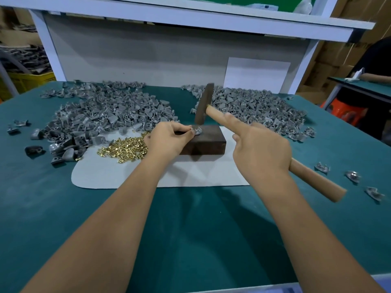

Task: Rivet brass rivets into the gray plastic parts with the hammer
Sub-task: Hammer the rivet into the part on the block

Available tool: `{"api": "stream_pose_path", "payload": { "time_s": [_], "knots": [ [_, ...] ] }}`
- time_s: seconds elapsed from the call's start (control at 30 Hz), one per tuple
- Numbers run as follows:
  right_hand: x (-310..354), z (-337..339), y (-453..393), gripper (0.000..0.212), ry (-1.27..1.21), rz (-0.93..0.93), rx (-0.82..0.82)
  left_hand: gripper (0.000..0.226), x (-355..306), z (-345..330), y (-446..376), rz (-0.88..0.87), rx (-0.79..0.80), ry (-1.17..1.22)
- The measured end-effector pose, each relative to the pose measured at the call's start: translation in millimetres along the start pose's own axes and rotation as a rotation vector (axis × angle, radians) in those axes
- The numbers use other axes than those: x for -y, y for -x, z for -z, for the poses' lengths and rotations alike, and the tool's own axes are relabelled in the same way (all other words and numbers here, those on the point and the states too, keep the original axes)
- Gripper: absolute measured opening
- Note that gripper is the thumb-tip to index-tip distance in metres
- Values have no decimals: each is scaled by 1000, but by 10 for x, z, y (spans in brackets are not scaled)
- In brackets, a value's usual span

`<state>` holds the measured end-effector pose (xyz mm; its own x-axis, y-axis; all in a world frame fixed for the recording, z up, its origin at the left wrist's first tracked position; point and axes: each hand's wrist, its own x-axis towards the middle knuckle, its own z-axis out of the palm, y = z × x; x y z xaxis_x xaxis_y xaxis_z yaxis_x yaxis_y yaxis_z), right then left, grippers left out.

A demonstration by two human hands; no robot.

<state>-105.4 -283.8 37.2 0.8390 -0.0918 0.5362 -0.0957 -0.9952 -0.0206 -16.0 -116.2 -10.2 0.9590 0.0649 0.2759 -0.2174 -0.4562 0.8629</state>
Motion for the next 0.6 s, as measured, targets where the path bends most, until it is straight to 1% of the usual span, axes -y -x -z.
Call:
{"api": "stream_pose_path", "payload": {
  "time_s": [0.1,0.13,0.2,0.27,0.3,0.4,0.5,0.53,0.6],
  "knots": [
    [-9,18,-20,59,-61,-49,-112,25,-10,-2,-1,-3,-9,-48],
    [-8,16,-26,60,-45,-37,-116,25,-7,-7,-3,-2,-10,-44],
    [11,-24,-24,60,21,16,-37,25,-4,-5,0,8,-13,-20],
    [13,-32,-21,58,21,8,42,22,-17,0,8,9,-10,-26],
    [1,-25,-35,56,3,-1,46,21,-22,5,9,7,-12,-29],
    [-40,-2,-129,52,-170,-60,-14,19,-23,7,3,0,-3,-32],
    [-44,-35,-317,47,-391,-179,-95,15,-13,0,3,14,3,-3],
    [-44,-74,-362,45,-426,-223,-104,13,-5,4,-4,25,13,35],
    [-43,-193,-396,31,-440,-288,-80,5,10,20,-26,48,47,112]
  ]
}}
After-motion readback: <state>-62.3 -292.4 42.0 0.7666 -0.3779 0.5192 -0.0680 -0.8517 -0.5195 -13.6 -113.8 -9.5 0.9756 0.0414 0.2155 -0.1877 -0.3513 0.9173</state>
